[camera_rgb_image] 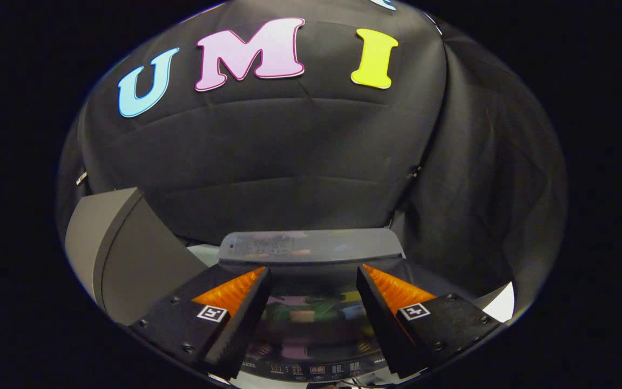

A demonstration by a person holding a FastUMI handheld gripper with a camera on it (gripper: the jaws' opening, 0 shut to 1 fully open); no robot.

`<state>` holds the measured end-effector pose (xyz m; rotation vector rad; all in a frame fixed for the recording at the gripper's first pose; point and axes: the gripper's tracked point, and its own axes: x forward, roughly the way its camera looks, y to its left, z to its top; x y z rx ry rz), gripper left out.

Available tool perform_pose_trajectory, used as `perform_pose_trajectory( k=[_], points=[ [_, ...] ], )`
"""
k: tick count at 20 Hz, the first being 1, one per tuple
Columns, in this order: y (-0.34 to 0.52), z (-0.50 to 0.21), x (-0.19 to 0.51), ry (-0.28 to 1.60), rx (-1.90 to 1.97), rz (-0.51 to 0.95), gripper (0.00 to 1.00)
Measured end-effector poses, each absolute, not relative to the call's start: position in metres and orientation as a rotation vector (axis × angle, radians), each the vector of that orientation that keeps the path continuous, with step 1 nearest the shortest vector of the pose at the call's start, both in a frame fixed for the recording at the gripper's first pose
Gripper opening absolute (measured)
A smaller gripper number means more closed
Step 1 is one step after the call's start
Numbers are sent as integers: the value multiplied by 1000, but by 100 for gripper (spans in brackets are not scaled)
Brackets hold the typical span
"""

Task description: Put the clothes into the washing machine and then close the washing machine lid.

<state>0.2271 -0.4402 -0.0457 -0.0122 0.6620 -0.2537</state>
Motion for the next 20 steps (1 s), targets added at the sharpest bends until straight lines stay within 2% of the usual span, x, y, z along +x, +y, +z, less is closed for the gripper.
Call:
perform_pose_trajectory(
  k=[17, 20],
  points=[
    [-443, -141, 159, 905, 24, -235, 99],
    [-443, -139, 151, 907, 24, -227, 99]
  ],
)
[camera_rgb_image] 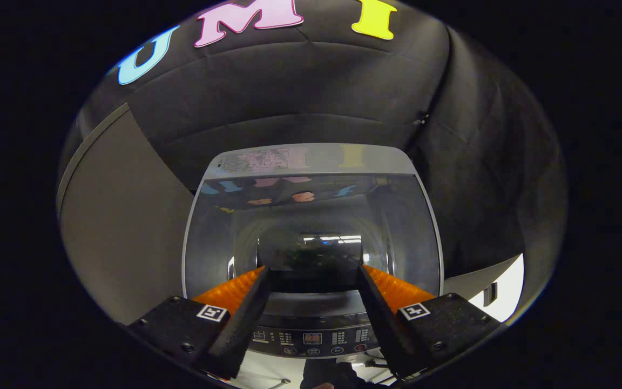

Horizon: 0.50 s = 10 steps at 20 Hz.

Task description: Put the clothes into the washing machine and then close the washing machine lid.

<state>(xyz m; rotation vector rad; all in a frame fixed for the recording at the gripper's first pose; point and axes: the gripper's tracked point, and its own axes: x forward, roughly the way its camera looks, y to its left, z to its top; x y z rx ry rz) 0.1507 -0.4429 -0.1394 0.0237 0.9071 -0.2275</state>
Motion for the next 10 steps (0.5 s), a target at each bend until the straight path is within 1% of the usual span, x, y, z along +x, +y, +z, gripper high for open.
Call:
perform_pose_trajectory(
  k=[3, 10],
  points=[
    [-442, -107, 155, 827, 24, -219, 99],
    [-428, 7, 160, 508, 30, -193, 99]
  ],
)
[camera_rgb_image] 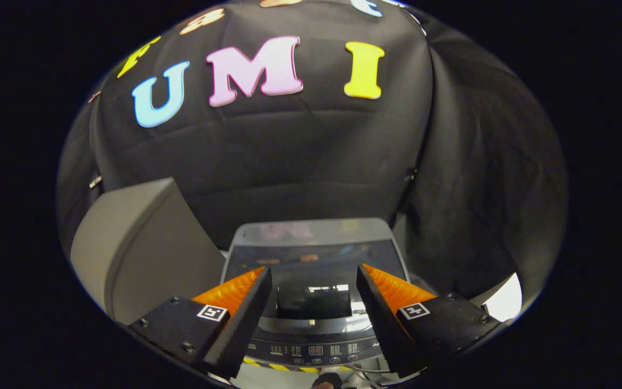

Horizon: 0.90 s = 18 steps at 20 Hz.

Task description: Put the clothes into the washing machine and then close the washing machine lid.

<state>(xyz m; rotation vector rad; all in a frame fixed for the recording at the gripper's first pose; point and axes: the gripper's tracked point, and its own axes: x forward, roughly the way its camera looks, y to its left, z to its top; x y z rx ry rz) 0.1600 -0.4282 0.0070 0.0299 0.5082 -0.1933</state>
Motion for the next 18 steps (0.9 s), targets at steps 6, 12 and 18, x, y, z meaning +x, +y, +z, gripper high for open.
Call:
perform_pose_trajectory(
  k=[6, 12, 18],
  points=[
    [-407, 108, 151, 249, 8, -150, 99],
    [-383, 184, 119, 69, 15, -98, 99],
    [-373, 220, 97, 3, -13, -90, 99]
  ],
)
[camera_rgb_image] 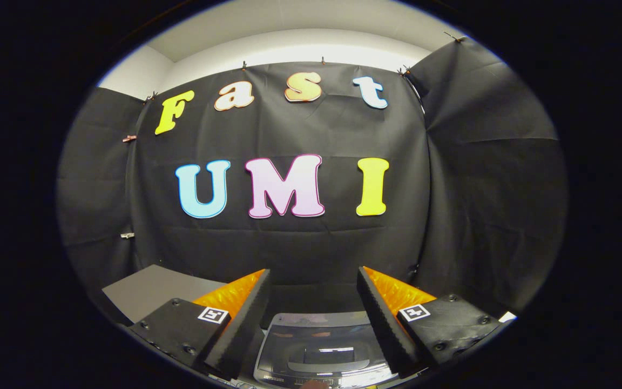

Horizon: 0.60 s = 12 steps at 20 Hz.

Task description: Put the clothes into the washing machine and then close the washing machine lid.

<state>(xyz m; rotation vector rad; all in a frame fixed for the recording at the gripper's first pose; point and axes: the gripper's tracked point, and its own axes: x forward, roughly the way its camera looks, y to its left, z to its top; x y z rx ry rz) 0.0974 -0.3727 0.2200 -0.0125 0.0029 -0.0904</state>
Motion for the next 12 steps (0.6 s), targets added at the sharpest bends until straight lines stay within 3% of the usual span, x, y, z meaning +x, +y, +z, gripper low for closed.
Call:
perform_pose_trajectory(
  k=[12],
  points=[
    [-356, 258, 93, -120, 29, -87, 99]
  ],
)
